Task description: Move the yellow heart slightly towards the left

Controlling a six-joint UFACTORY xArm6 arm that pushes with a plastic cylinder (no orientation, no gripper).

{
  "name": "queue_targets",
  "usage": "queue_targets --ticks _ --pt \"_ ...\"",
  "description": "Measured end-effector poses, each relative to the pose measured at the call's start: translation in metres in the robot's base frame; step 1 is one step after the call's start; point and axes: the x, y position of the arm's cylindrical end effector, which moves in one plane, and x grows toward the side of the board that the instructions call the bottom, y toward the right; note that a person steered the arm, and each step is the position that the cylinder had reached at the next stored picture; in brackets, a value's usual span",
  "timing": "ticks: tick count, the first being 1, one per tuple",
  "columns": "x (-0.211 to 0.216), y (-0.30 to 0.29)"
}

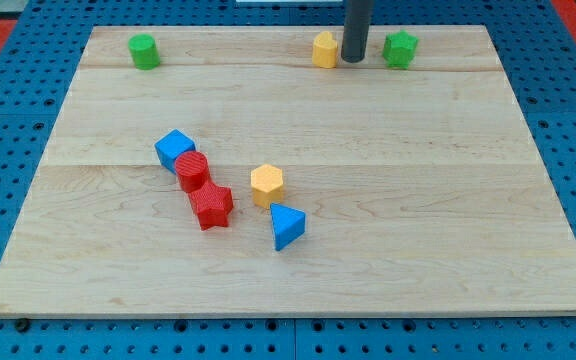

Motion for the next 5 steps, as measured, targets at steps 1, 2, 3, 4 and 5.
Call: queue_targets --ticks 1,2,3,4,5 --pt "-0.012 -0.022" --pt "0.007 -0.074" --pt "0.011 -0.052" --pt "0.077 -0.001" --pt "0.112 -0.021"
